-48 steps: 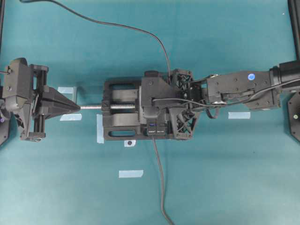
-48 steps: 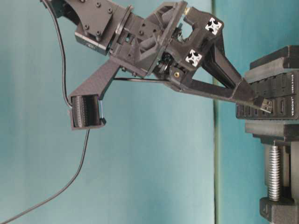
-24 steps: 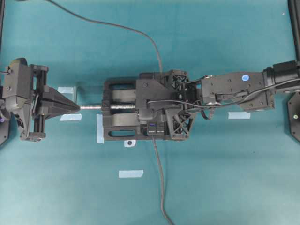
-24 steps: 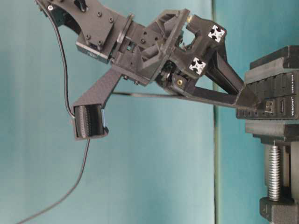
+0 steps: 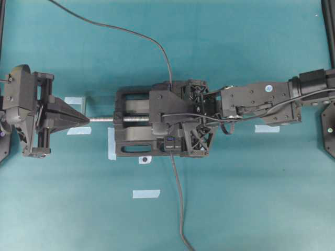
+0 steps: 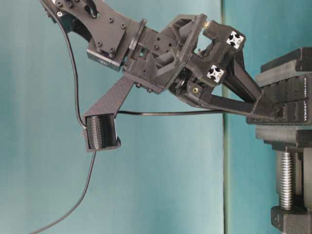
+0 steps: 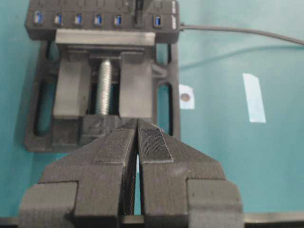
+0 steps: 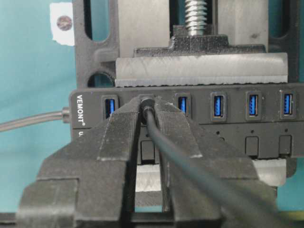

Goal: Insert the USB into the second port from the front of the fixed hub.
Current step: 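Push the held plug down into the second port with the right gripper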

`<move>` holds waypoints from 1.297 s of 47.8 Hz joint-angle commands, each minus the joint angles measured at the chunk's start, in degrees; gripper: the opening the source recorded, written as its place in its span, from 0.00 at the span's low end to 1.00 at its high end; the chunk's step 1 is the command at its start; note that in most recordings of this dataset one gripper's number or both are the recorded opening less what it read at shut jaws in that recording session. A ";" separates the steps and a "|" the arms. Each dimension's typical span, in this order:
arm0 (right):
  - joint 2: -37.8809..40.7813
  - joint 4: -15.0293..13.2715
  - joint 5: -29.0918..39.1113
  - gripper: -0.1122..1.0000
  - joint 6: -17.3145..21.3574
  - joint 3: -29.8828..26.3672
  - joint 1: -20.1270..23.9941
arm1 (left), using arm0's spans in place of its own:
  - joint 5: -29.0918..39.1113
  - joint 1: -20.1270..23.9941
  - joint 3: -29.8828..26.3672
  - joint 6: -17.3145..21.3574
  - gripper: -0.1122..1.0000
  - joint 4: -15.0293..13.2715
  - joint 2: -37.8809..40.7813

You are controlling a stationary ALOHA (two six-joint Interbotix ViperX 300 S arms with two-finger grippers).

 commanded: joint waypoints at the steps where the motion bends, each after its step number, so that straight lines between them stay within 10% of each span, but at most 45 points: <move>1: 0.00 -0.09 0.26 0.15 -0.53 -0.26 -0.09 | -0.53 0.00 -0.62 -0.09 0.10 0.09 -0.09; 62: 0.26 0.62 1.67 0.15 0.18 -0.26 0.88 | -0.62 0.00 -0.62 -0.09 0.10 0.09 -0.09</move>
